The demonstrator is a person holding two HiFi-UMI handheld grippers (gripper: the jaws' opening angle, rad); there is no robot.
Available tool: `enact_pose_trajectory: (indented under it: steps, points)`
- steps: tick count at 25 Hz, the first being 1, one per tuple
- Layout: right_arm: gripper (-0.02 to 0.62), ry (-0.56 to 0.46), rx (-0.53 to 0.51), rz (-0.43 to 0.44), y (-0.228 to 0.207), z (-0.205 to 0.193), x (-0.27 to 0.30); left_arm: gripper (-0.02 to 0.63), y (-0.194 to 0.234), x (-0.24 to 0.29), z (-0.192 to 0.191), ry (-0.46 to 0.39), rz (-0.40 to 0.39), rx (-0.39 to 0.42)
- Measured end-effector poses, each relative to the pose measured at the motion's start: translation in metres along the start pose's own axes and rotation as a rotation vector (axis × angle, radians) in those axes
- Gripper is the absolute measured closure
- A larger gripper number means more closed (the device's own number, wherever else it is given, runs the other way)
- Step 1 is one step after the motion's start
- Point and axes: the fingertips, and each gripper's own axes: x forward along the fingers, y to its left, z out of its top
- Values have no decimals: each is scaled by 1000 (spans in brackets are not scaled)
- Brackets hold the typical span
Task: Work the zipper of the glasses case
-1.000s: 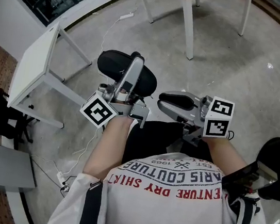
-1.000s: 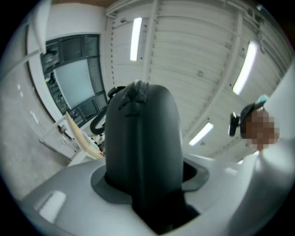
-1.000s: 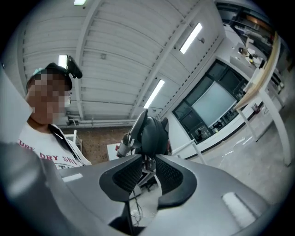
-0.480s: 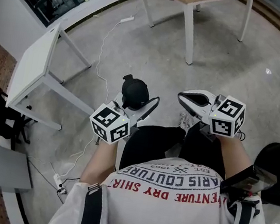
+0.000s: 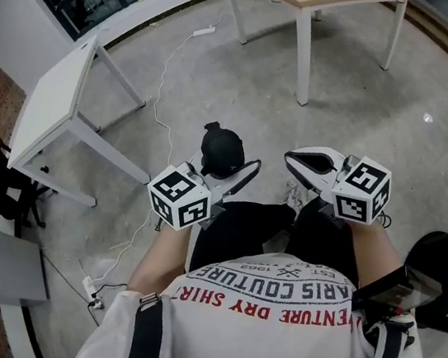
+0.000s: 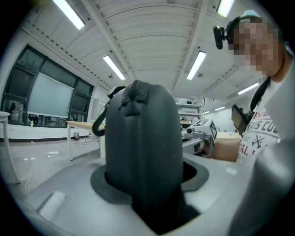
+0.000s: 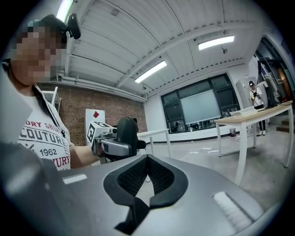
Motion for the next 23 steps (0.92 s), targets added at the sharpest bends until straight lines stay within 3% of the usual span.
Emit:
enact_pose_trajectory:
  steps: [23]
  points:
    - [598, 29, 30, 4, -5, -11, 3, 356, -1, 4, 2, -18, -16, -42]
